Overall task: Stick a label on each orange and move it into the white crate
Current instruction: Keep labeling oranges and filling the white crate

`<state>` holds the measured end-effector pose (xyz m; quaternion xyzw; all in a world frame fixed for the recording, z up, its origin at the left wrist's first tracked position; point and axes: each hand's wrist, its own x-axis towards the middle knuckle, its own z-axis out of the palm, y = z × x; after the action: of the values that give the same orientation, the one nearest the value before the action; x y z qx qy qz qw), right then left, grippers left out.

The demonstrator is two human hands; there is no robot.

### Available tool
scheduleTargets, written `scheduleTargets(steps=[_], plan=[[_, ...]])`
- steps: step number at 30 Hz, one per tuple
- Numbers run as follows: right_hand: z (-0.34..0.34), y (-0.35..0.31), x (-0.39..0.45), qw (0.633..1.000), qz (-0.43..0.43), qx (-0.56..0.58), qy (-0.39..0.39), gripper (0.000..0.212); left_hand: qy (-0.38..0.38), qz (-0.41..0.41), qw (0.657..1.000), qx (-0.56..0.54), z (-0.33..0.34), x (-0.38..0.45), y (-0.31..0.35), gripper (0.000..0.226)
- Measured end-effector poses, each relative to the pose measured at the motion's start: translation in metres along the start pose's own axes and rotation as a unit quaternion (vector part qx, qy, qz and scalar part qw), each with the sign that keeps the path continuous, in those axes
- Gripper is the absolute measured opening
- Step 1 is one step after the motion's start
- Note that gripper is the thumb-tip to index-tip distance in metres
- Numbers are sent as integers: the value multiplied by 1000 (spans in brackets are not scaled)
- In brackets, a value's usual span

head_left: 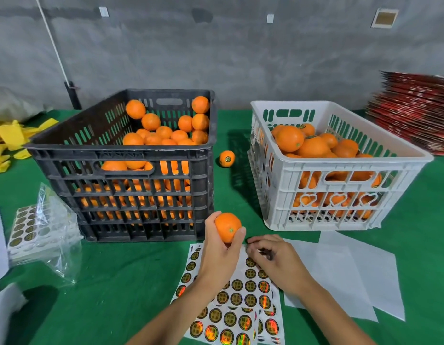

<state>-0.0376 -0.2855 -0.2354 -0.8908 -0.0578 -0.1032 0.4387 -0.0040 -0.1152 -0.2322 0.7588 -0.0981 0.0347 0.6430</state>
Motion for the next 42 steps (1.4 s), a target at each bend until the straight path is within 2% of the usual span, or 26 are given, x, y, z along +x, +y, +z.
scheduleTargets(steps=[4,9,14,21,24,28,31,34,36,38,42], plan=[[-2,2,5,996,-45,-73,7,15,-6,-5,1000,9,0,1,-1,61],[-7,2,4,985,-83,-145,-43,60,-7,-5,1000,9,0,-1,0,60],[-13,7,4,968,-94,-209,-105,81,-12,-7,1000,10,-2,-3,2,59],[-14,4,5,945,-161,-263,-109,63,-13,-10,1000,10,-3,-4,0,59],[-10,3,1,962,-157,-206,-82,41,-8,-8,1000,12,-2,-3,-2,59],[0,4,-1,996,-62,-49,-34,15,-8,-8,1000,10,-2,-1,-2,59],[6,0,3,997,38,69,-16,30,-6,-10,1000,19,-1,0,-4,60],[6,-8,9,982,92,136,94,26,-7,-11,999,30,-1,1,-6,60],[6,-14,13,968,81,137,192,11,-14,-12,999,38,0,1,-8,62],[7,-20,14,961,36,133,239,8,-27,-7,998,55,1,2,-10,65],[15,-29,11,970,-5,126,206,5,-54,21,994,96,2,3,-15,70]])
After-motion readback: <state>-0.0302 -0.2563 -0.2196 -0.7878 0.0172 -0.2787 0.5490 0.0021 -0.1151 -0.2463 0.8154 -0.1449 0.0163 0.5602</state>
